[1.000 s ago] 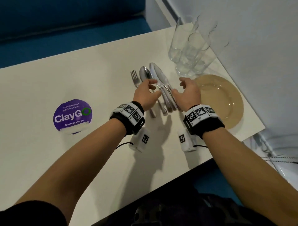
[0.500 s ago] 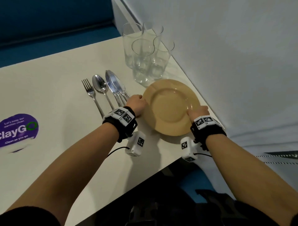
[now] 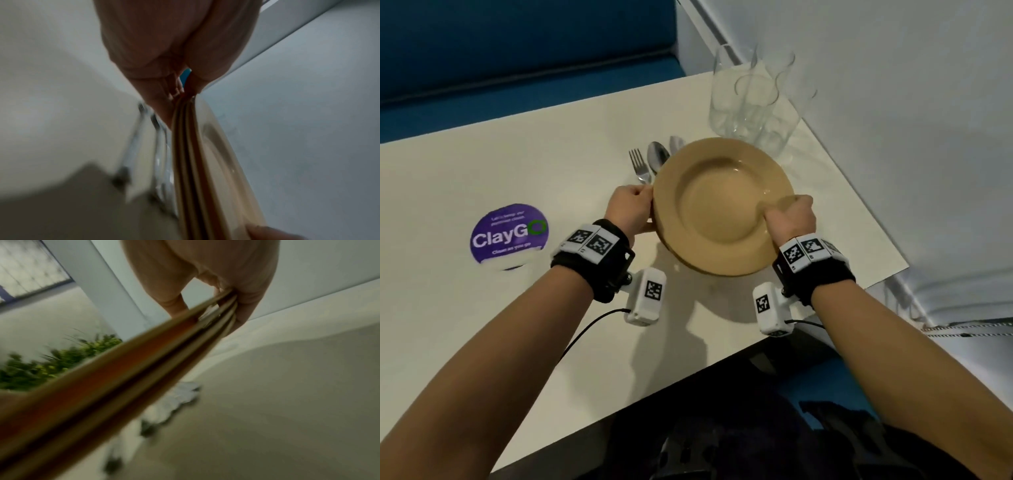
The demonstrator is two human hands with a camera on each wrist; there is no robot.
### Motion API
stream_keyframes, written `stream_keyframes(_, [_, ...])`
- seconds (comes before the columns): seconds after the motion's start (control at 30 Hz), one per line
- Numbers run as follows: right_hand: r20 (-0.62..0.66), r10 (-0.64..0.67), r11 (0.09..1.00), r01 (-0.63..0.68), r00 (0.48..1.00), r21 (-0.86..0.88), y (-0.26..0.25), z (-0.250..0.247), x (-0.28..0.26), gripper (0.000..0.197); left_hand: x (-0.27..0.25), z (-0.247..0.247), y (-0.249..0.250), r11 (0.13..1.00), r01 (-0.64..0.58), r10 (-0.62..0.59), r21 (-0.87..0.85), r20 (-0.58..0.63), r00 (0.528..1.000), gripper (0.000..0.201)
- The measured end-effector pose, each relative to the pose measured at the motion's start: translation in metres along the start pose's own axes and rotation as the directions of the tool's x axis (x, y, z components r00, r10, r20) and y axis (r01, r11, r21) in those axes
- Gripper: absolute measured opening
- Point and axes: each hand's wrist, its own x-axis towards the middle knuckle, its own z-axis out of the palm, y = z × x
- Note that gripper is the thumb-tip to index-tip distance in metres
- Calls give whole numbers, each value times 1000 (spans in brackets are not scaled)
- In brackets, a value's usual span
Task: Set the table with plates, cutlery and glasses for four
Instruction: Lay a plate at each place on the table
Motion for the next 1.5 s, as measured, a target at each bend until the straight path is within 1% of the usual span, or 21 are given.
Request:
stream_keyframes(0.1, [65, -85, 996, 84, 994, 23, -31, 39, -33, 55, -8, -67, -10, 991, -52, 70, 127, -137, 988, 27])
stream_keyframes(0.17, [105, -141, 990, 137, 984, 44, -48, 67, -54, 51, -17, -111, -18, 977, -37, 87, 210, -235, 968, 31])
stream_keyframes(0.27, [139, -206, 977, 195, 969, 87, -71, 101, -85, 48, -33, -164, -32, 977, -36, 99, 211, -293, 951, 29])
stream_keyframes(0.4, [116, -250, 961, 232, 961, 148, -89, 131, -109, 48, -43, -218, -51, 987, -9, 54, 162, -279, 959, 28])
stream_keyframes(0.5, [95, -246, 957, 226, 965, 183, -92, 145, -117, 48, -44, -241, -73, 970, 53, 13, 235, -272, 962, 31])
stream_keyframes(0.57, [100, -233, 956, 210, 967, 203, -91, 154, -120, 49, -46, -248, -92, 949, 89, -12, 303, -248, 969, 34])
stream_keyframes(0.67, [118, -219, 961, 193, 969, 200, -88, 169, -124, 50, -51, -244, -115, 912, 98, -32, 399, -168, 985, 24])
stream_keyframes(0.7, [127, -218, 963, 192, 968, 191, -87, 173, -126, 50, -53, -241, -119, 910, 94, -37, 405, -147, 988, 22])
stream_keyframes(0.77, [159, -217, 967, 190, 963, 170, -87, 182, -130, 49, -54, -239, -126, 911, 128, -71, 393, -156, 985, 21])
stream_keyframes(0.83, [191, -221, 966, 188, 956, 176, -88, 189, -133, 48, -53, -242, -125, 937, 157, -91, 311, -216, 972, 23])
stream_keyframes(0.9, [215, -224, 967, 188, 951, 173, -90, 197, -137, 46, -50, -250, -118, 987, 157, -141, 29, -306, 942, 31])
stream_keyframes(0.93, [232, -224, 968, 190, 947, 162, -91, 201, -141, 46, -49, -255, -114, 980, 145, -184, -139, -330, 926, 35])
stream_keyframes(0.97, [252, -225, 970, 192, 941, 148, -92, 207, -145, 45, -49, -261, -109, 959, 123, -209, -256, -344, 915, 36])
stream_keyframes(1.0, [274, -227, 972, 198, 935, 130, -93, 213, -150, 45, -49, -267, -108, 947, 102, -211, -303, -354, 911, 35])
stream_keyframes(1.07, [312, -246, 969, 231, 918, 83, -96, 226, -163, 42, -49, -281, -110, 956, 67, -175, -287, -372, 912, 30])
stream_keyframes(1.13, [339, -291, 951, 309, 895, 1, -100, 240, -177, 38, -51, -299, -118, 956, 57, -173, -287, -399, 900, 25])
stream_keyframes(1.2, [359, -338, 918, 388, 870, -77, -107, 257, -193, 36, -54, -323, -128, 948, 45, -190, -315, -445, 875, 18])
stream_keyframes(1.27, [365, -361, 900, 423, 858, -105, -112, 276, -210, 33, -61, -349, -137, 945, 31, -199, -327, -496, 845, 12])
stream_keyframes(1.33, [365, -357, 903, 418, 860, -101, -117, 297, -230, 31, -71, -380, -147, 936, 23, -213, -351, -513, 832, 10])
stream_keyframes(1.4, [373, -347, 909, 406, 860, -91, -122, 321, -255, 31, -83, -418, -156, 924, 10, -219, -383, -507, 834, 9])
stream_keyframes(1.5, [333, -321, 931, 359, 887, -59, -127, 359, -298, 35, -105, -483, -171, 942, 5, -191, -336, -520, 832, 12])
